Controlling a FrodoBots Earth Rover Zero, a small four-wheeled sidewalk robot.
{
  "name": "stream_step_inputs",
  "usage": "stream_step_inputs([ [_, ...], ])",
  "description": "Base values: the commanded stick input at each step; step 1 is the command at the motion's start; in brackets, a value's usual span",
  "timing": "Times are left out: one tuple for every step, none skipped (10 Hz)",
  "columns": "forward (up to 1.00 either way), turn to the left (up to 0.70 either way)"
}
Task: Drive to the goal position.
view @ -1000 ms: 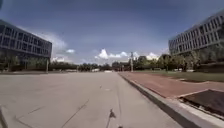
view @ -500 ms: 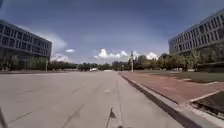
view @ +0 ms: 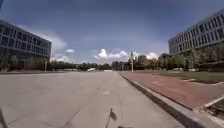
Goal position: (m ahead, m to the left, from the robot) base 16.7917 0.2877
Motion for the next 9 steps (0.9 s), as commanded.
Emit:
stream_step_inputs([
  [0.70,0.00],
  [0.70,0.00],
  [0.70,0.00],
  [0.70,0.00],
  [0.70,0.00],
  [0.70,0.00],
  [0.70,0.00],
  [0.70,0.00],
  [0.70,0.00],
])
